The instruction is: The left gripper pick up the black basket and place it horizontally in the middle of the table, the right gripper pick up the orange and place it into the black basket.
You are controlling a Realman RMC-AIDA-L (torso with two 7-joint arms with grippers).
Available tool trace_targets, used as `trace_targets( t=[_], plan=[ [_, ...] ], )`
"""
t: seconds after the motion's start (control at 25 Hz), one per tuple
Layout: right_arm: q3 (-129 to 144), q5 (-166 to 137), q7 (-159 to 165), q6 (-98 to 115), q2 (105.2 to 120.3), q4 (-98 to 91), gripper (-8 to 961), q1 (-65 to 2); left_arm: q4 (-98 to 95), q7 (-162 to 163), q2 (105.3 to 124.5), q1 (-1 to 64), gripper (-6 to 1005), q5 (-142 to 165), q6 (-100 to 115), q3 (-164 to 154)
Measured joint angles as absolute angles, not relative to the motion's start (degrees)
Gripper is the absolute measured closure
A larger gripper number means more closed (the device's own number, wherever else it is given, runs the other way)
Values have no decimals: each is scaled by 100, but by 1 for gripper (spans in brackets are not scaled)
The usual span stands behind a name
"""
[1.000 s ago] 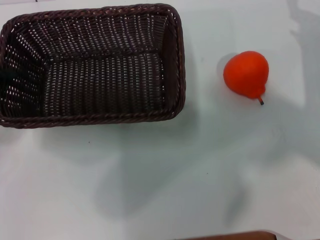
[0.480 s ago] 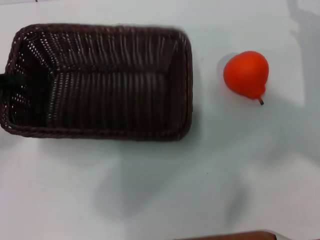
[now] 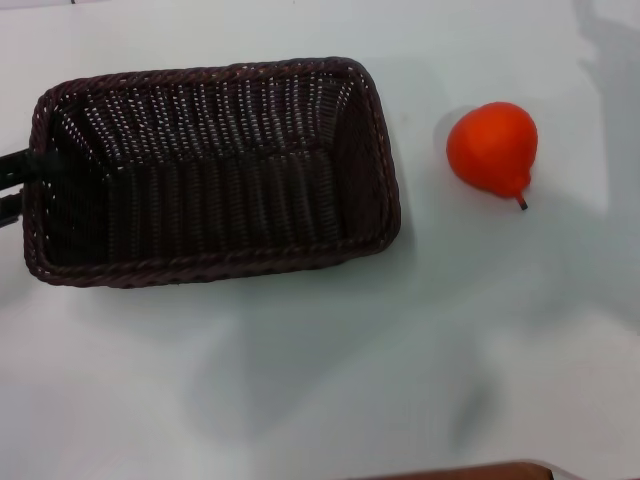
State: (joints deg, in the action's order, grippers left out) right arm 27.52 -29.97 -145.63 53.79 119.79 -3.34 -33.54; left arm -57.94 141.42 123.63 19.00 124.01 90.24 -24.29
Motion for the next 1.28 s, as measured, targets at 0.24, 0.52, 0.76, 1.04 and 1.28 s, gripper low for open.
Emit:
trace_targets(
  t=[0.24,0.52,0.76,1.04,1.28],
  plan=[
    [2824,-3030,-14563,5372,11979,-334,53,-3369,-5785,13598,12217,1928,406,12247,9019,-2312],
    [3204,-3041,-14456,5486,11977,-334,53,-3339,-5776,12491,12114,1867,386,11390,9021,-2057],
    [4239,-3389,-13432,5537,11939,-898,54,-3105,-5491,11029,12279,1708,388,9886,9318,-1534],
    [5314,-5903,-11127,5702,11508,-2669,54,-2640,-4213,8808,12376,1610,391,8443,9495,-1464],
    [5333,-8165,-9068,6488,11047,-3612,53,-2771,-2782,6200,12391,1605,396,7457,10178,-1454]
  ],
)
